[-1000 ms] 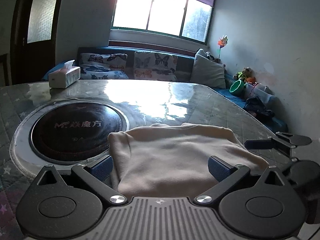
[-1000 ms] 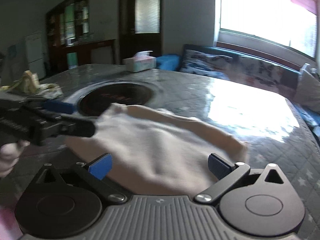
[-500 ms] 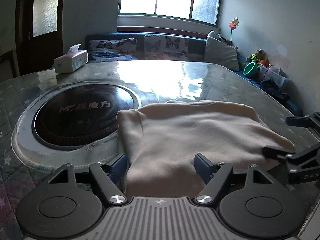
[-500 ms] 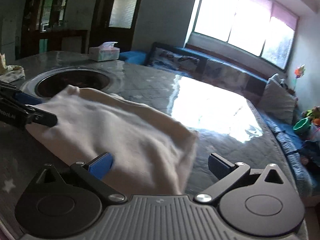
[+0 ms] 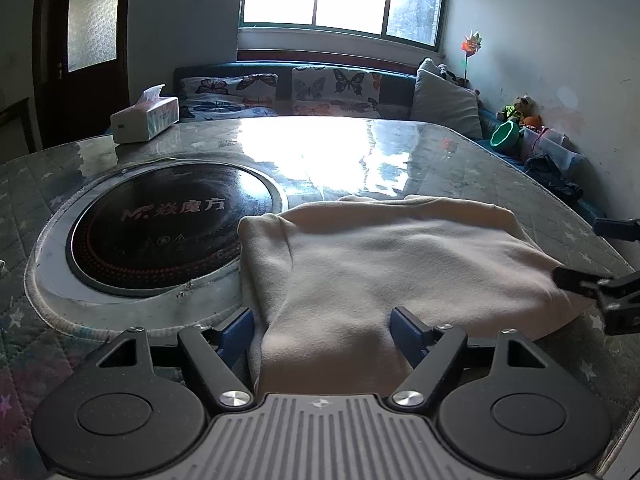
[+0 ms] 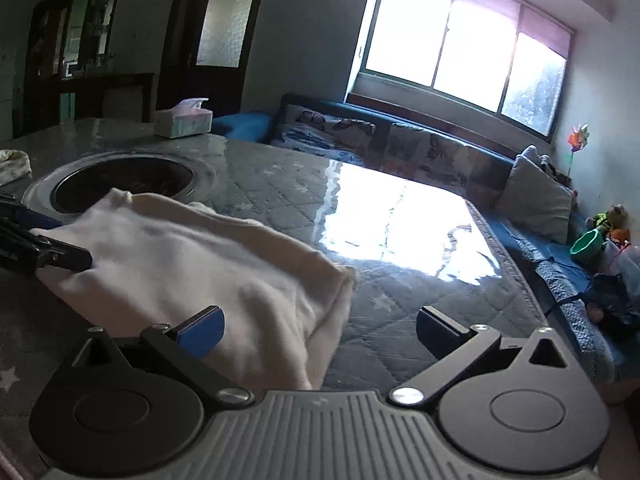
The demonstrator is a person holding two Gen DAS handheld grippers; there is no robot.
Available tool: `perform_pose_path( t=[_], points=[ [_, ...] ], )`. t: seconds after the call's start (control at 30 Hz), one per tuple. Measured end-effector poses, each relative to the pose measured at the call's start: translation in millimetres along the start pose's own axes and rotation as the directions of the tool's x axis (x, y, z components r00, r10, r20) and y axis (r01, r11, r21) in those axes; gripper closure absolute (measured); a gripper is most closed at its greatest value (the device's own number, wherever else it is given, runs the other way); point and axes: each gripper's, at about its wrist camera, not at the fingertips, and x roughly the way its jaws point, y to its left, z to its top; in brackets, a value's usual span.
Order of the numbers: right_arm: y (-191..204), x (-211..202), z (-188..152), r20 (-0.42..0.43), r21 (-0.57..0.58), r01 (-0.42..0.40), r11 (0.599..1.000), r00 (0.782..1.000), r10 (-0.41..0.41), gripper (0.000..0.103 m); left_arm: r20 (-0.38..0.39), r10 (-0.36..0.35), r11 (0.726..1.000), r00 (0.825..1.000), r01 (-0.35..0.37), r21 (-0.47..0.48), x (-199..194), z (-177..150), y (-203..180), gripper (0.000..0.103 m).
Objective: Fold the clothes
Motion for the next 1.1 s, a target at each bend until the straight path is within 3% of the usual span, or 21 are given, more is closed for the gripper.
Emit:
perform_pose_path(
  t=[0.2,0.53,0.63,0.8,1.1],
  points=[
    [-2,12,-14,-0.043,-0.003,0.077,0.997,0.996,-0.077,0.000,-0.003,-0.004,1.000,1.000,0.004,0.001,1,1,1,0.024],
    [-25,10,-5,-0.067,0.088,0.043,0.995,0.997,-0.037,0.000,-0.007,-0.012,1.000,1.000,0.012,-0.005,2,2,4,0.023],
    [-24,15,6,-0.042,0.075,0.058,0.996,0.998,-0.055,0.000,-0.008,-0.014,1.000,1.000,0.014,-0.003,2,2,4,0.023],
    [-23,38,-1,-0.100,0.035,0.064,0.997,0.993,-0.060,0.000,-0.010,-0.020,1.000,1.000,0.020,-0.007,3,2,6,0.023],
    [-17,50,24,-0.061,-0.018,0.046,0.999,0.997,-0.047,0.000,-0.016,-0.023,1.000,1.000,0.023,-0.013,4,2,7,0.022]
  ],
)
